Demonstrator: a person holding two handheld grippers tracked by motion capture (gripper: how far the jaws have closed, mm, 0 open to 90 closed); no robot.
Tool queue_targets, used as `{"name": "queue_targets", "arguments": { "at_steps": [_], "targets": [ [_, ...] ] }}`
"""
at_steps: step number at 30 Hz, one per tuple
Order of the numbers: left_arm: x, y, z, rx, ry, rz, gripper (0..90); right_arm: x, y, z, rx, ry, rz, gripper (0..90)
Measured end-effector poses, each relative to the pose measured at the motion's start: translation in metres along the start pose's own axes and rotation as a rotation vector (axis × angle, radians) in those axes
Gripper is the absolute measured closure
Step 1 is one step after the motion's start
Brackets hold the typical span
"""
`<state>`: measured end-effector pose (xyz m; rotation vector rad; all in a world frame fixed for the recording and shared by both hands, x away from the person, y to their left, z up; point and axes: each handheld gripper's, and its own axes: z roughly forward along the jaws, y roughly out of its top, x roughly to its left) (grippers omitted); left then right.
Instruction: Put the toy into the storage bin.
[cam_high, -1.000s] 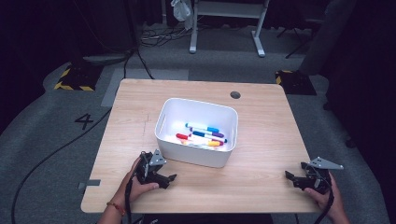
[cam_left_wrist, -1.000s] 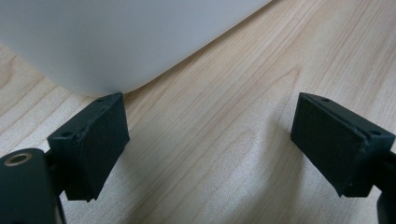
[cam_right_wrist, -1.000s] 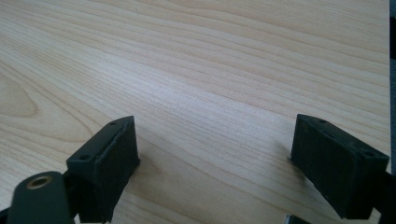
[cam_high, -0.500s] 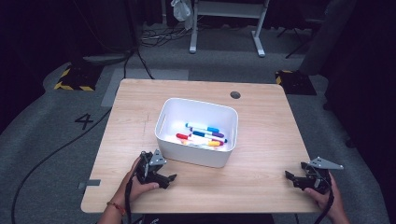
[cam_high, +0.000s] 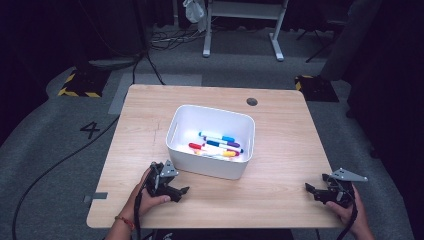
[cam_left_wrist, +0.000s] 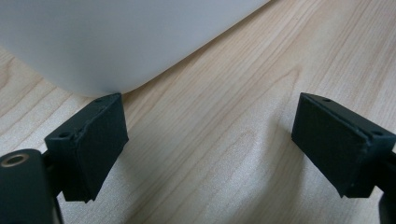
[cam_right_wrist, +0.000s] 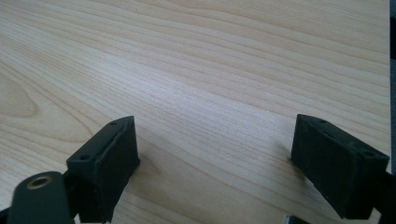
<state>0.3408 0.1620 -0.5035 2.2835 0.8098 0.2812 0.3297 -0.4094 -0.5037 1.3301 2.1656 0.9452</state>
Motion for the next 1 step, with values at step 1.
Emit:
{"name": "queue_targets", "arguments": {
  "at_steps": [1],
  "targets": [
    [0.0,0.0,0.0,0.0,0.0,0.0,10.2,0.0,0.0,0.0,0.0,0.0,0.0,15.1]
  ]
}}
